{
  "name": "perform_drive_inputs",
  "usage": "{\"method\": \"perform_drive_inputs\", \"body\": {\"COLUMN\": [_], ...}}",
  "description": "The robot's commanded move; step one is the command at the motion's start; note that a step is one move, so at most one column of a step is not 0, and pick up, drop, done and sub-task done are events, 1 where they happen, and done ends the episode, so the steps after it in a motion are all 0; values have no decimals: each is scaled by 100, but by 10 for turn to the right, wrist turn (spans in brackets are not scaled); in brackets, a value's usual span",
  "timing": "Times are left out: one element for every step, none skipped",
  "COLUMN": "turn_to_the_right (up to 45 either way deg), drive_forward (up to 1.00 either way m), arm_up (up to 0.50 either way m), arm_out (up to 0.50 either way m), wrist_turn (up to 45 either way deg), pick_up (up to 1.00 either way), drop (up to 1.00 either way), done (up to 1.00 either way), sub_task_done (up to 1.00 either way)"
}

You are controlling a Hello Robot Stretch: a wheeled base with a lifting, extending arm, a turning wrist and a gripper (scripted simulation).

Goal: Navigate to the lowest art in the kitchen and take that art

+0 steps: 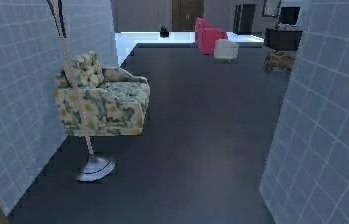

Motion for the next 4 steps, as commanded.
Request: {"method": "perform_drive_inputs", "body": {"turn_to_the_right": [0,30,-300,0], "drive_forward": [100,0,0,30], "arm_up": [0,0,0,0], "arm_out": [0,0,0,0], "wrist_turn": [0,0,0,0], "pick_up": [0,0,0,0], "drop": [0,0,0,0], "done": [0,0,0,0], "sub_task_done": [0,0,0,0]}}
